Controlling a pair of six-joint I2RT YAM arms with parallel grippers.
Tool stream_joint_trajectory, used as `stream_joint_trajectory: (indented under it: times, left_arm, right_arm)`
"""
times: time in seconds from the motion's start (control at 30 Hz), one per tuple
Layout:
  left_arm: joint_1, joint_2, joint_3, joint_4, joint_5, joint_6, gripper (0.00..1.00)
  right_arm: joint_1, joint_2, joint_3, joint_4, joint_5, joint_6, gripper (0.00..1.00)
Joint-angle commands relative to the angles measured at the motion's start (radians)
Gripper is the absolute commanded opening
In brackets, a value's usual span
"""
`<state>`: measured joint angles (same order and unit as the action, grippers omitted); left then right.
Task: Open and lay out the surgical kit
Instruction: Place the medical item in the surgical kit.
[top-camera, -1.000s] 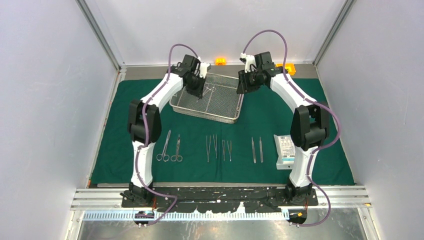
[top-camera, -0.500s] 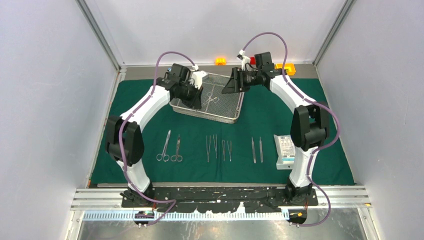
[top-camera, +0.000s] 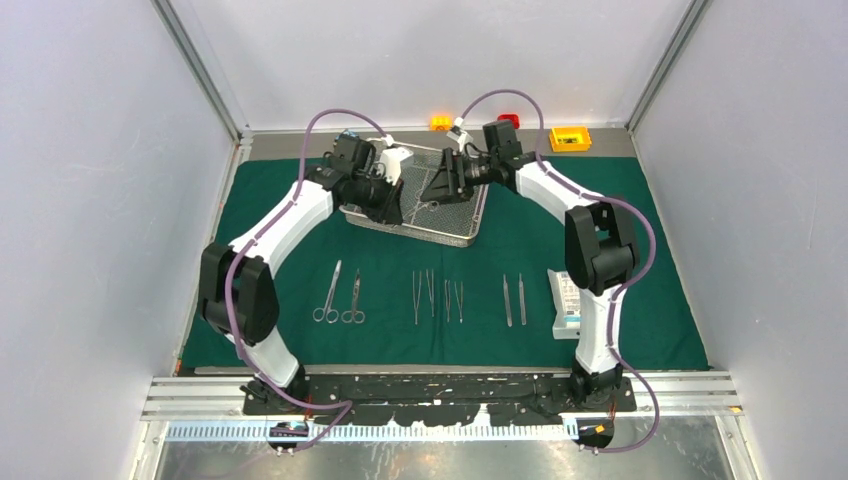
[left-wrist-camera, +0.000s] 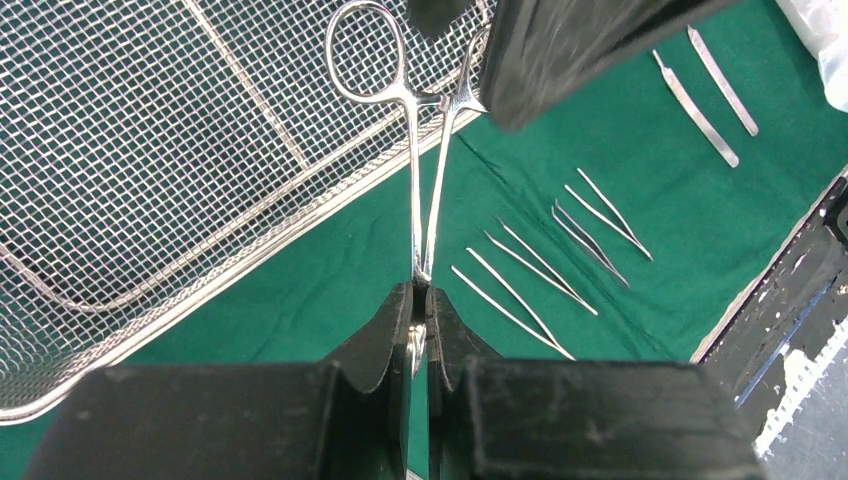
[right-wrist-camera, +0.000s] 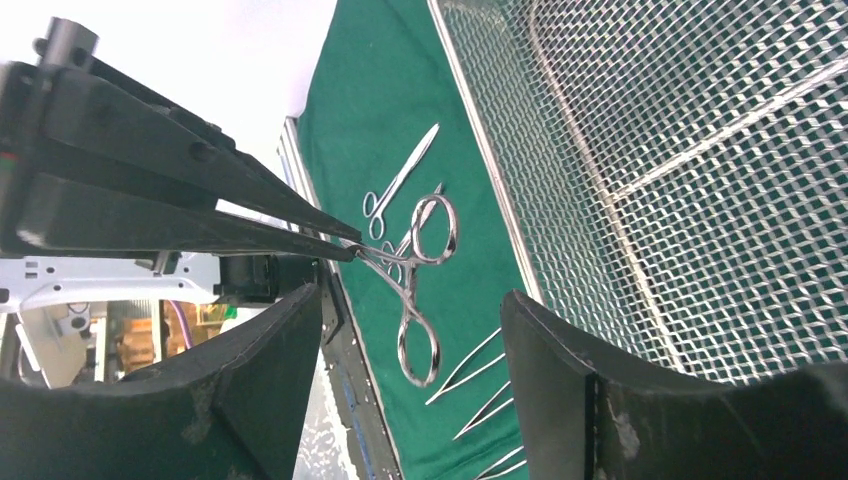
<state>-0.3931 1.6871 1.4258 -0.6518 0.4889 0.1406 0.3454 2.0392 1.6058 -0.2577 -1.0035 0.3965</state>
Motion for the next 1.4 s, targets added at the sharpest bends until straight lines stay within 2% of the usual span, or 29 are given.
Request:
stream_joint_trajectory:
  times: [0.0, 0.2, 0.33, 0.47, 0.73, 0.83, 0.93, 1.0, 1.13, 1.23, 1.37]
  left_arm:
    - [-0.004, -0.054, -0.003, 0.049, 0.039, 0.014, 0.0]
    - [-0.009, -0.049, -0.008, 0.052, 0.033, 0.014, 0.0]
    - [-0.01, -0.047, -0.01, 0.056, 0.026, 0.017, 0.0]
    - [-0.01, -0.044, -0.008, 0.057, 0.022, 0.018, 0.0]
    - [-0.01, -0.041, -0.016, 0.055, 0.005, 0.029, 0.0]
    - [-0.01, -0.042, -0.019, 0.056, 0.002, 0.031, 0.0]
    - [-0.006, -0.044, -0.014, 0.054, 0.002, 0.031, 0.0]
    - [0.005, -0.04, 0.005, 0.04, 0.008, 0.033, 0.08]
    - [0.07, -0.017, 0.08, 0.001, 0.124, -0.026, 0.37]
    - [0.14, 0.024, 0.14, -0.013, 0.3, -0.15, 0.58]
    - [0.188, 0.107, 0.177, 0.023, 0.507, -0.43, 0.77]
  right_arm:
    - [0.023, 0.01, -0.005, 0.059, -0.045, 0.028, 0.7]
    - [0.03, 0.032, -0.062, 0.298, -0.123, 0.213, 0.63]
    - [0.031, 0.049, -0.072, 0.355, -0.135, 0.26, 0.53]
    - [0.032, 0.057, -0.073, 0.361, -0.139, 0.266, 0.41]
    - [0.028, 0.058, -0.063, 0.368, -0.154, 0.273, 0.04]
    - [0.025, 0.05, -0.053, 0.328, -0.143, 0.238, 0.01]
    - [0.018, 0.034, -0.014, 0.178, -0.105, 0.119, 0.01]
    - [0.015, 0.023, 0.029, 0.05, -0.055, 0.006, 0.01]
    - [0.017, -0.011, 0.141, -0.237, 0.07, -0.277, 0.01]
    - [0.017, -0.074, 0.162, -0.329, 0.147, -0.437, 0.01]
    - [0.025, -0.194, 0.121, -0.356, 0.272, -0.602, 0.01]
